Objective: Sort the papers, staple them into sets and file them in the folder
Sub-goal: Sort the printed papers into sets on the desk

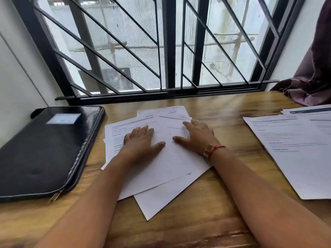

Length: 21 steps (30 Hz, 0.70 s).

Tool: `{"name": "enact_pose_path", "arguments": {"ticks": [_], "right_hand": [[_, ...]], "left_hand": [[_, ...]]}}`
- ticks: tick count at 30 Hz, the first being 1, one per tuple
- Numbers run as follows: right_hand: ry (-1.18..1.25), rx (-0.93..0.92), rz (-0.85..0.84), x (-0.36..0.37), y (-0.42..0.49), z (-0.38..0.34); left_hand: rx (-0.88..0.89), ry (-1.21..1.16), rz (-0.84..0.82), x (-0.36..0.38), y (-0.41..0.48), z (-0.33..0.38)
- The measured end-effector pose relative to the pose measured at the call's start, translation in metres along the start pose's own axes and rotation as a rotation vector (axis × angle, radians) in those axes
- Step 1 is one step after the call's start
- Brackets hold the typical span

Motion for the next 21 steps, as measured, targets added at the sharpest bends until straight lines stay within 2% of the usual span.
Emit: {"name": "enact_pose_path", "arguments": {"ticks": [7,13,21], "right_hand": [[0.128,-0.009,0.060,-0.010,0.003,0.010],[0.355,-0.003,0.155,-0.018,0.005,0.021],[0.274,-0.080,0.252,-0.036,-0.005,0.009]], "left_hand": [[0.064,-0.028,-0.032,-0.001,-0.003,0.000],[0.068,-0.032,-0.019,0.002,-0.002,0.000],[0.074,-0.042,0.006,-0.004,-0.003,0.002]]}}
Point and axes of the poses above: each hand's wrist, its own y-axis towards the middle knuckle, its own x-axis out of the palm, z = x × y, the point moved 8 cm from there along y, towards the middle knuckle, and after that the axes turned 4 degrees about -z, right-handed, at the moved point
